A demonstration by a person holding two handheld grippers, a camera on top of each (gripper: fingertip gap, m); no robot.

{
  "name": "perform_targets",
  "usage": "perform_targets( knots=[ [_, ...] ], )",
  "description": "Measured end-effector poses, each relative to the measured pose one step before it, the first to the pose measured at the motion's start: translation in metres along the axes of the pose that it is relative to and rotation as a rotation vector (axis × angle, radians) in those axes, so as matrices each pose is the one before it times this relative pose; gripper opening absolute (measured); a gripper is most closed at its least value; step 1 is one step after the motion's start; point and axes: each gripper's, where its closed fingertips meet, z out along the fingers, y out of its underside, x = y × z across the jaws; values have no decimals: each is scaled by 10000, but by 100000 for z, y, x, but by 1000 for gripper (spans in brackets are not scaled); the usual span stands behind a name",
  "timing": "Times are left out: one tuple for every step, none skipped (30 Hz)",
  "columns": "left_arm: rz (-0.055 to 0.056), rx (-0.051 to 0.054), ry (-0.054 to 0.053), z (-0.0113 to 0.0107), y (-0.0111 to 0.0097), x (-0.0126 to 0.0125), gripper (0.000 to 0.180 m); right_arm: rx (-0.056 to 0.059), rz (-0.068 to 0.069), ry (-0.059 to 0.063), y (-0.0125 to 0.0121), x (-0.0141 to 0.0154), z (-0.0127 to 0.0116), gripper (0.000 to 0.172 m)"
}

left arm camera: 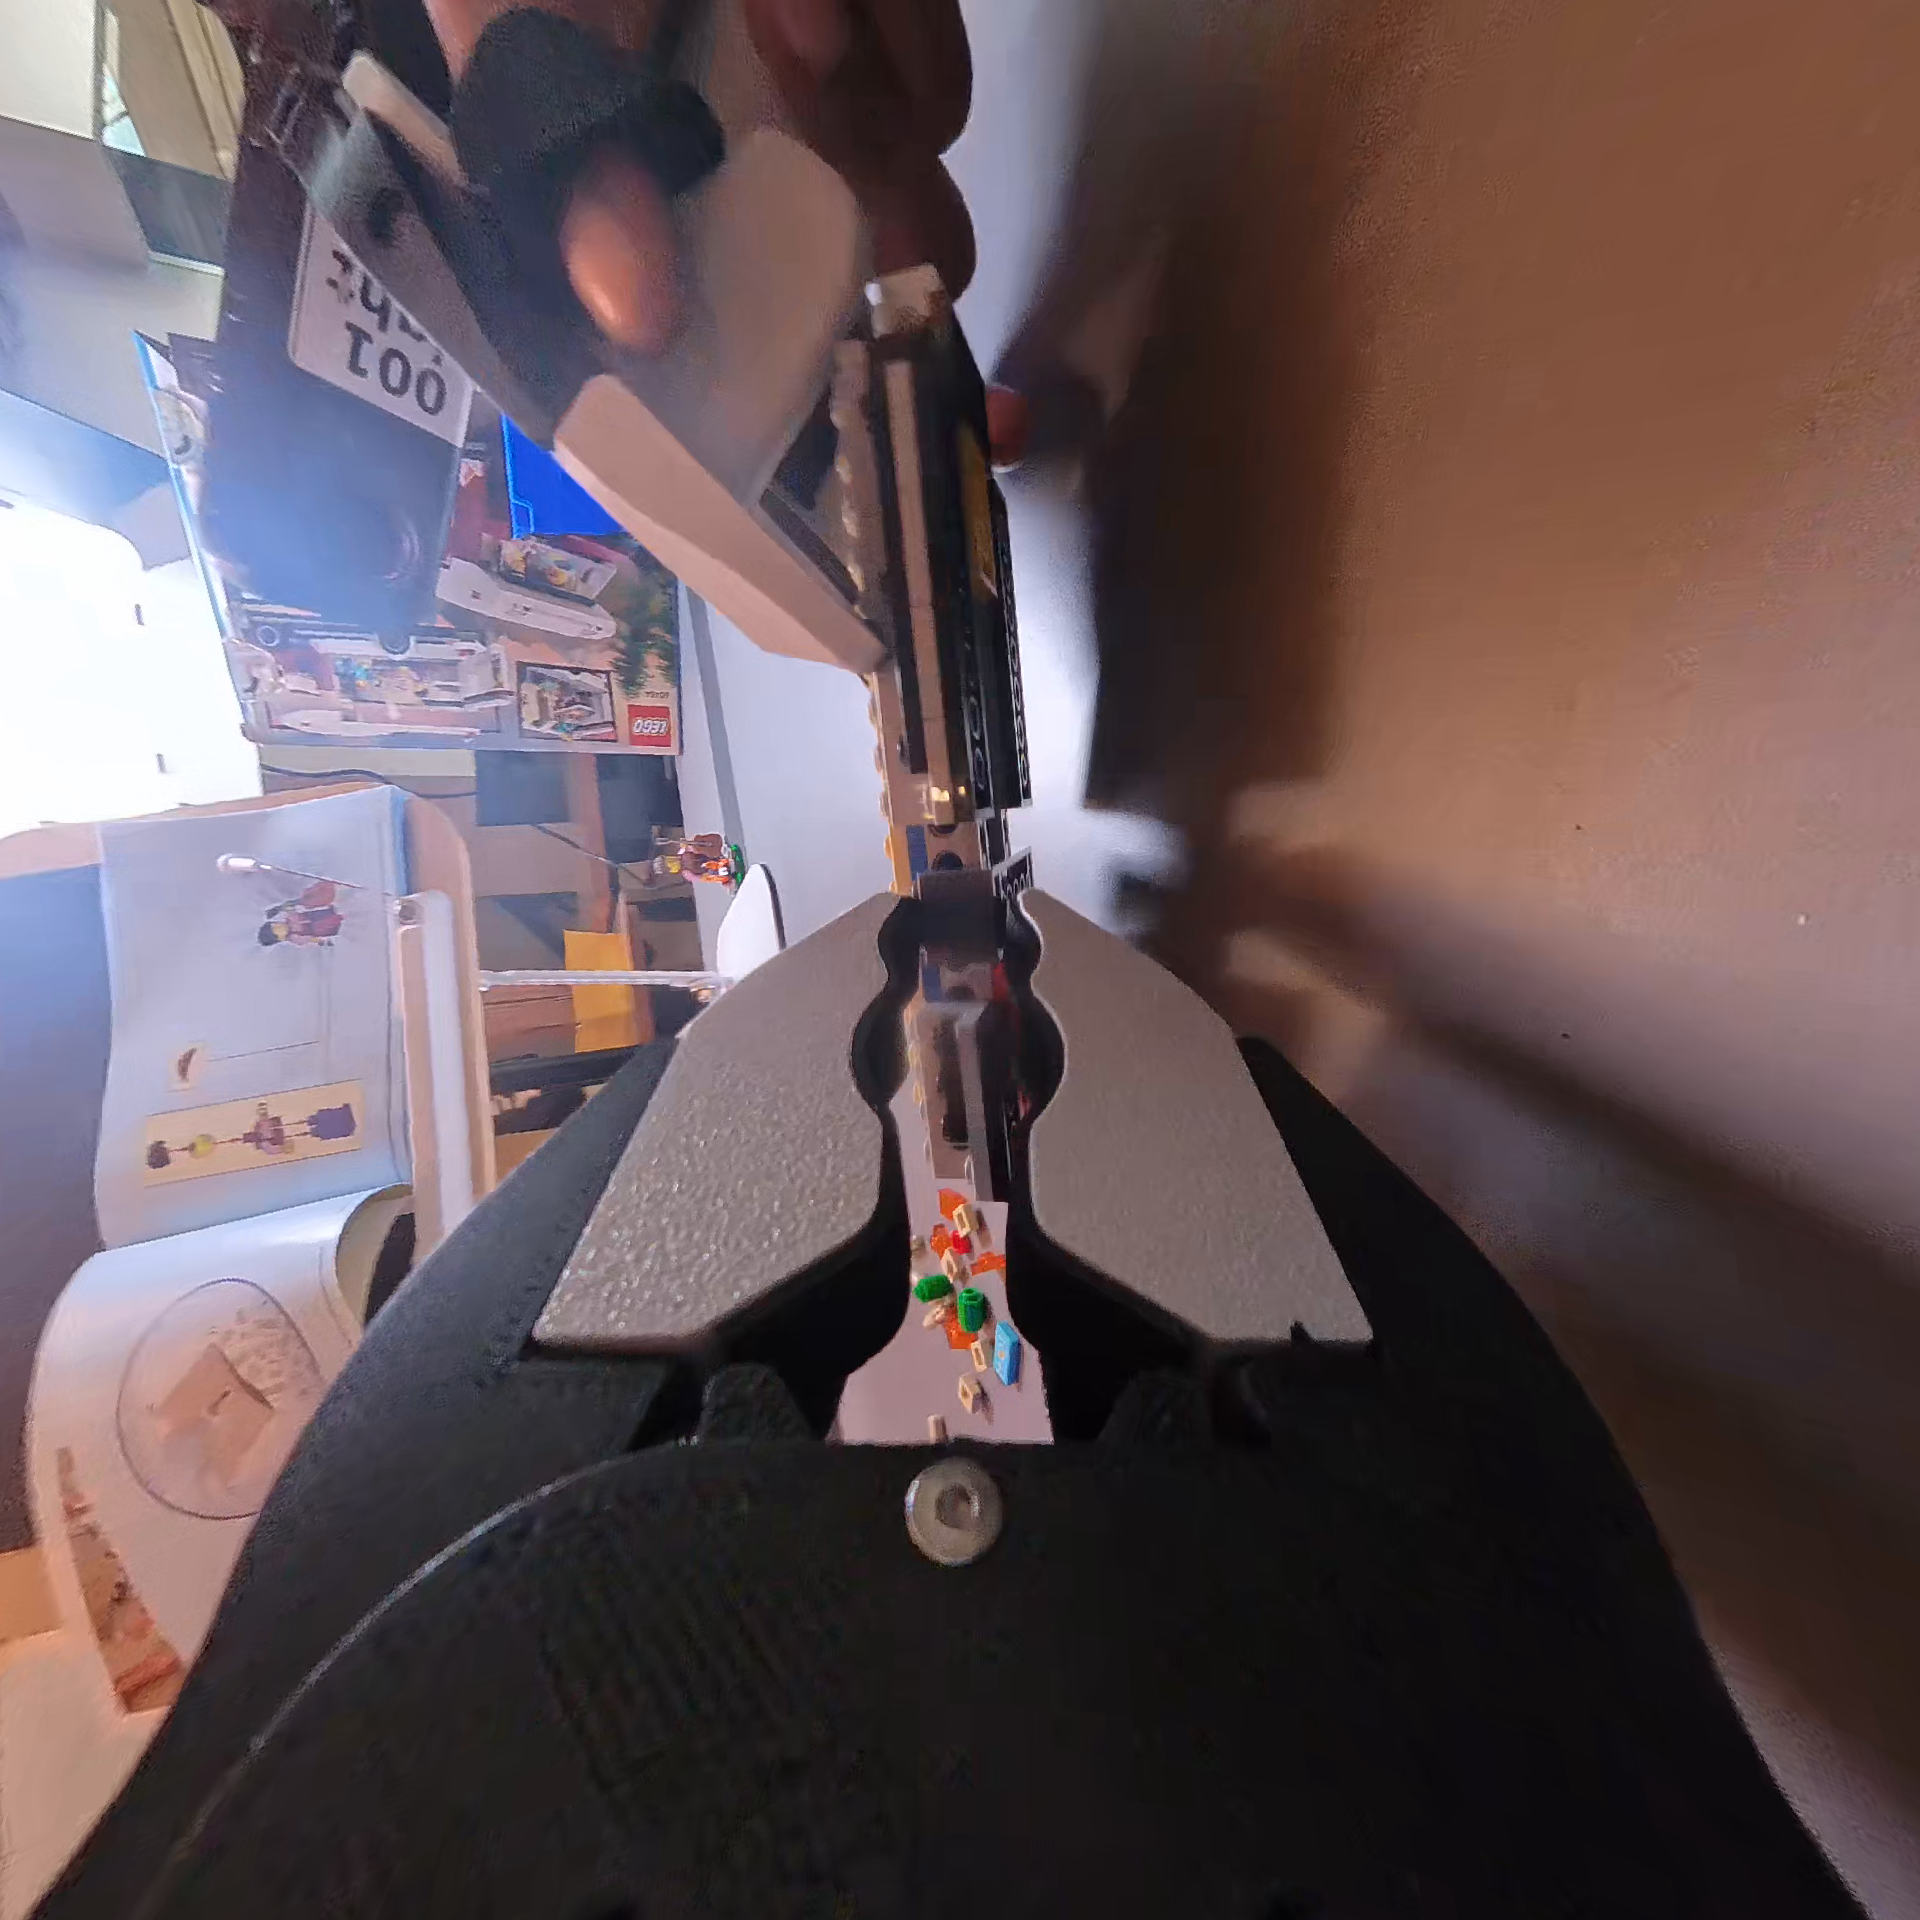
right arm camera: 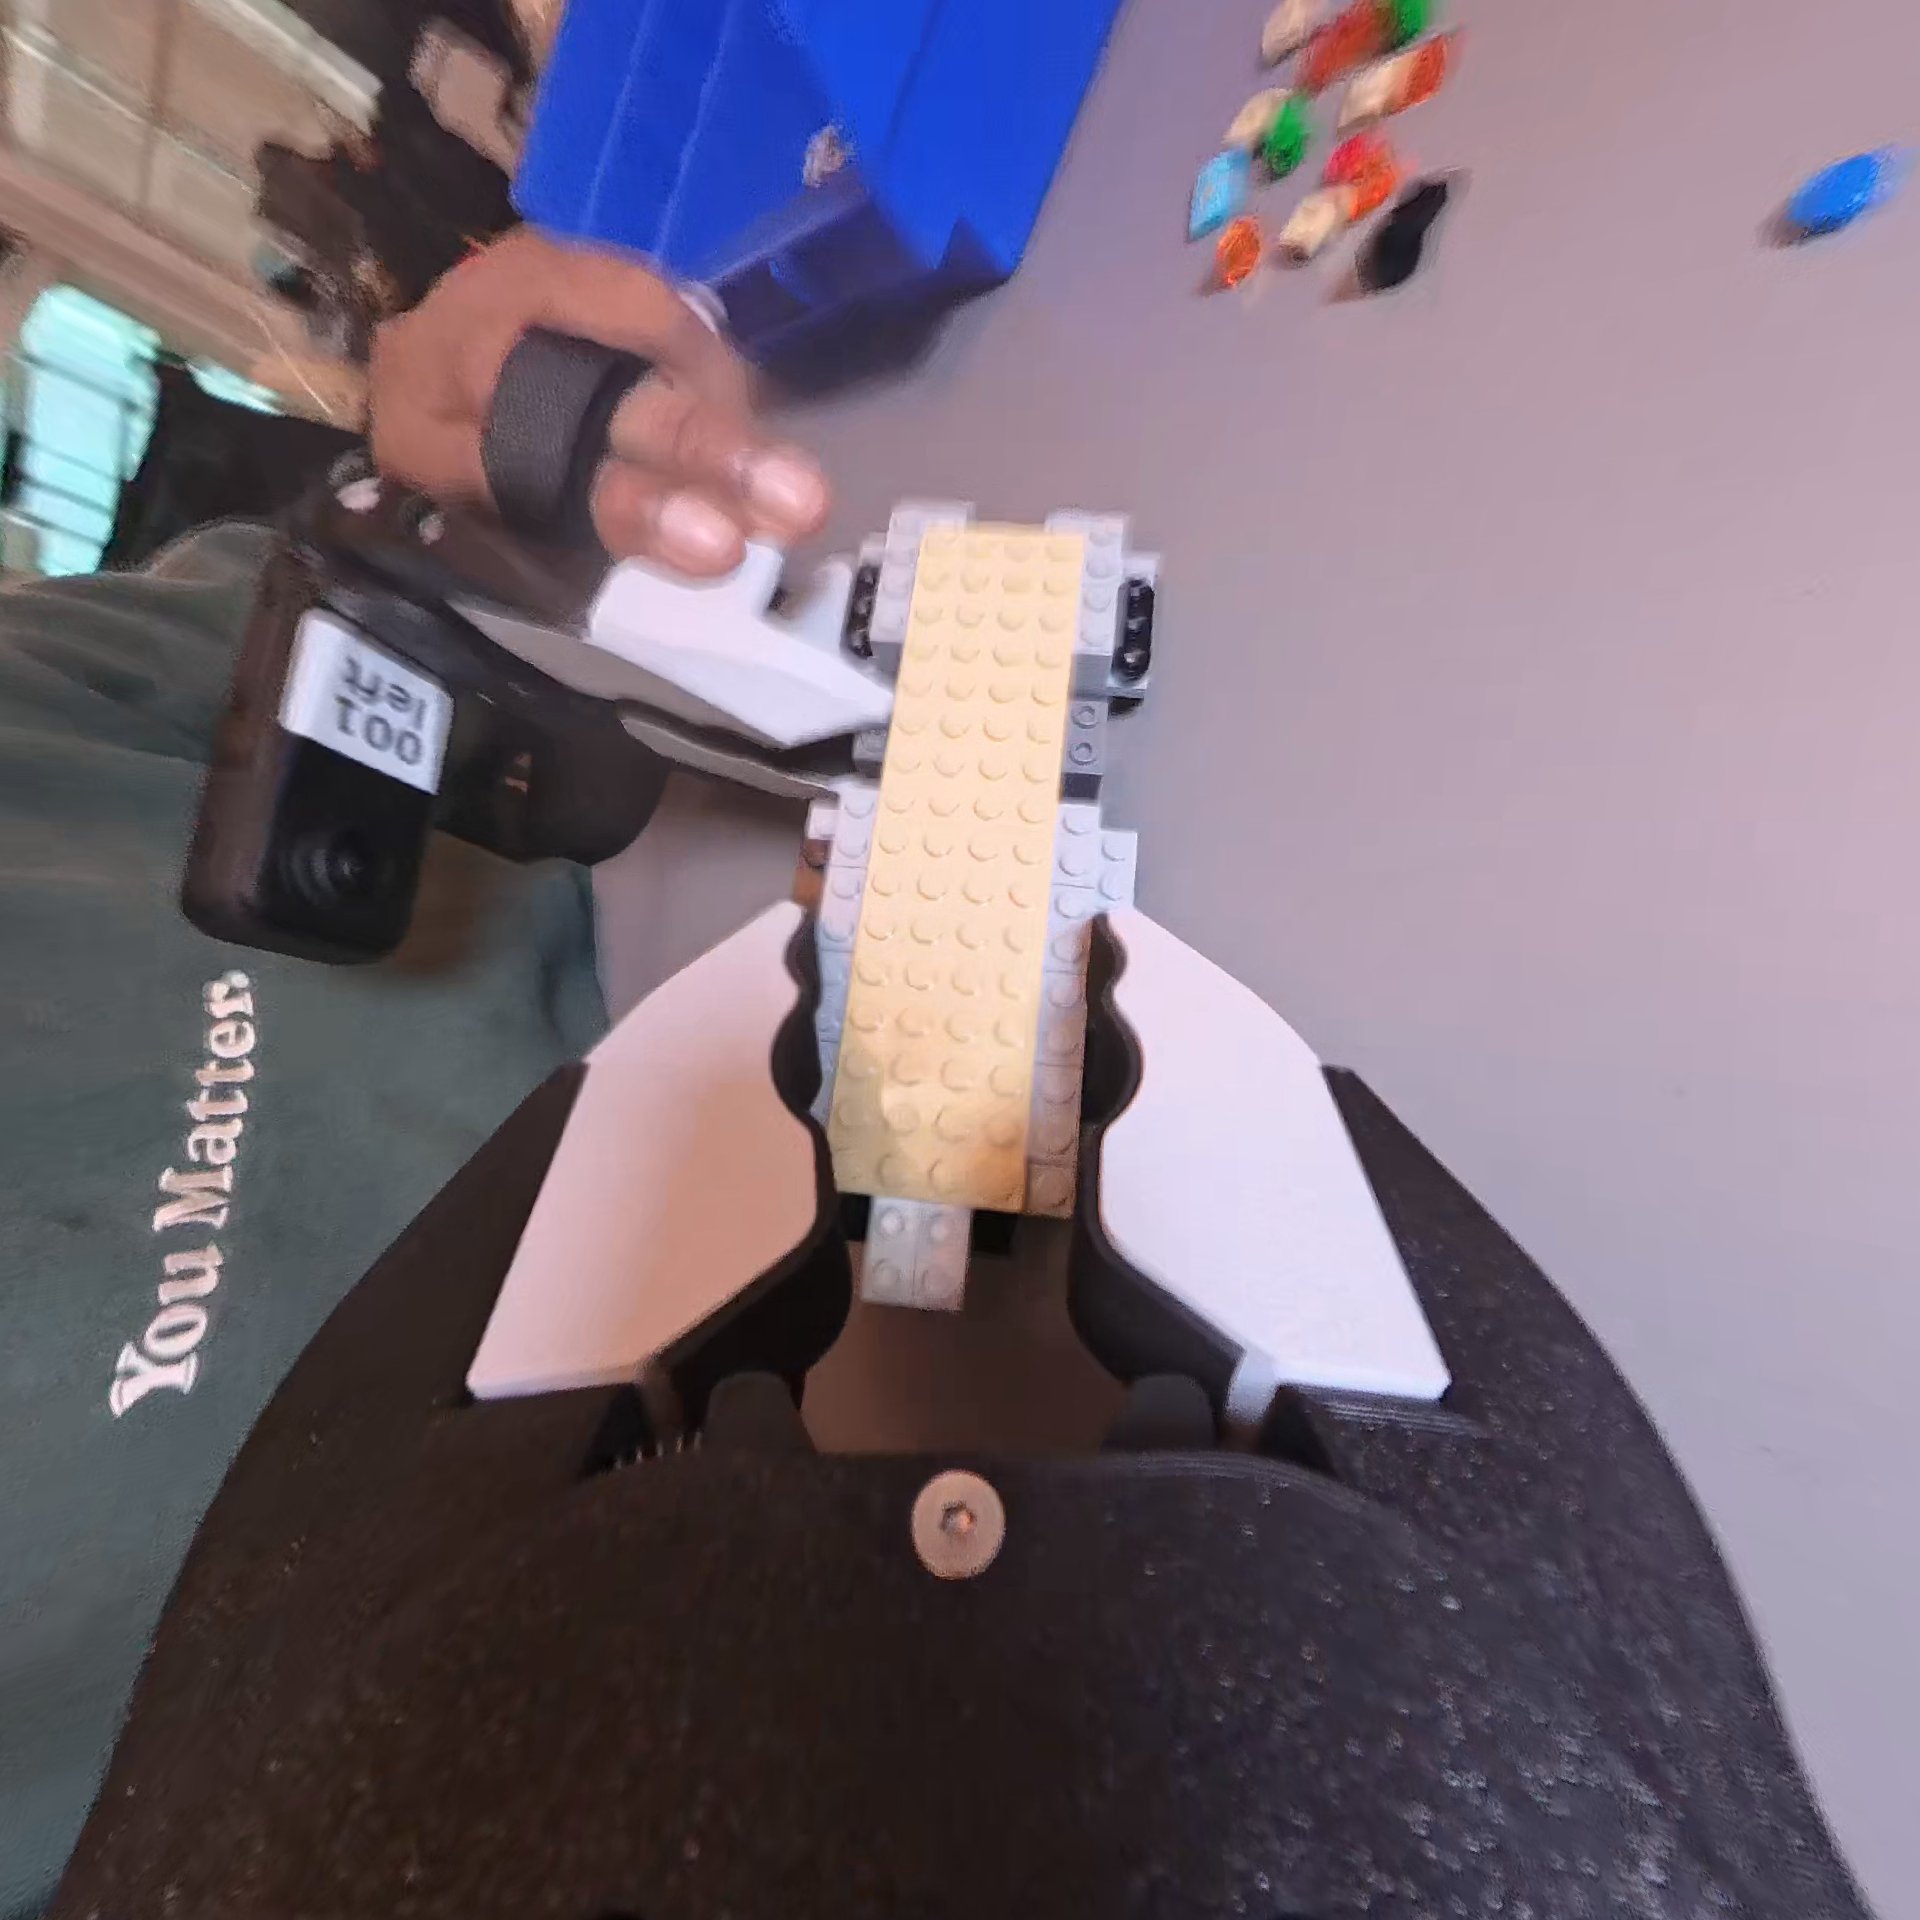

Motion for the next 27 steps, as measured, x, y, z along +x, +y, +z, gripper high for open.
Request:
perform_targets(
  knots=[
    [302, -5, -163, -27, -230, 181, 16, -32, 88, -166, 125, 94, -51, 49],
    [192, -56, -42, 17, -146, 229, 16, -62, -67, -57, 224, 108, 63, 49],
    [66, -48, 9, -16, -113, 179, 16, -68, -119, 40, 228, 50, 86, 48],
    [94, 56, -21, -113, -178, 79, 16, -29, -71, 23, 99, -59, -2, 48],
    [67, 189, -3, -147, -354, 100, 16, 6, -37, 29, 10, 2, -73, 47],
    [50, 93, -22, -108, -248, 118, 16, 17, 31, -8, 11, 68, -74, 41],
    [17, 55, 70, -24, -126, 114, 16, -64, -1, -67, 162, -14, 34, 40],
    [-88, 110, 87, -29, -35, 44, 16, -50, -120, 15, 131, -43, 54, 41],
    [-414, 198, 117, -104, -78, -83, 16, 6, -132, 27, -21, -112, -24, 41],
    [-714, 229, 138, -183, -52, -270, 16, 52, -268, 35, -122, -202, -62, 41],
    [-846, 277, 218, -278, -102, -377, 16, 159, -517, 101, -321, -270, -149, 41],
    [-877, 179, 465, -266, -67, -149, 15, 265, -779, 96, -549, -543, -293, 39],
    [-920, 15, 387, -164, 178, -176, 16, 254, -945, 83, -690, -793, -378, 28],
    [-589, 273, 97, -244, -58, -399, 16, 42, -959, 238, -532, -722, -337, 39],
    [-506, 107, 42, -234, 64, -420, 15, -277, -920, 338, -142, -615, -211, 58],
    [-525, -14, 191, -162, 130, -247, 15, -451, -1019, 514, 121, -416, -75, 69],
    [-521, 47, 170, -138, 19, -227, 15, -318, -1158, 706, 31, -210, 47, 70],
    [-494, 127, 169, -112, -95, -150, 15, -246, -1100, 734, 17, -124, 181, 70],
    [-504, 115, 331, -52, -94, 77, 16, -319, -879, 714, 171, 19, 338, 68],
    [-468, 242, 358, -43, -309, 181, 15, -320, -724, 755, 291, 298, 405, 62],
    [-388, 201, 422, 3, -238, 364, 15, -184, -694, 720, 257, 438, 310, 52],
    [-341, 47, 419, 98, -30, 427, 15, 20, -534, 455, 140, 303, 144, 28],
    [-201, -25, 93, 96, 157, 21, 15, 31, 44, -43, 139, -17, 126, 23],
    [-130, 28, 108, 29, 74, 61, 15, -74, 675, -413, 226, -183, 158, 23],
    [-12, -41, 1, -24, 61, 13, 15, 32, 844, -468, 130, -156, 139, 23],
    [274, -117, -144, -27, 36, 6, 15, 78, 796, -385, 139, -75, 146, 23],
    [568, -265, -233, 47, 81, 91, 15, -4, 724, -316, 267, -13, 206, 23]
  ],
)
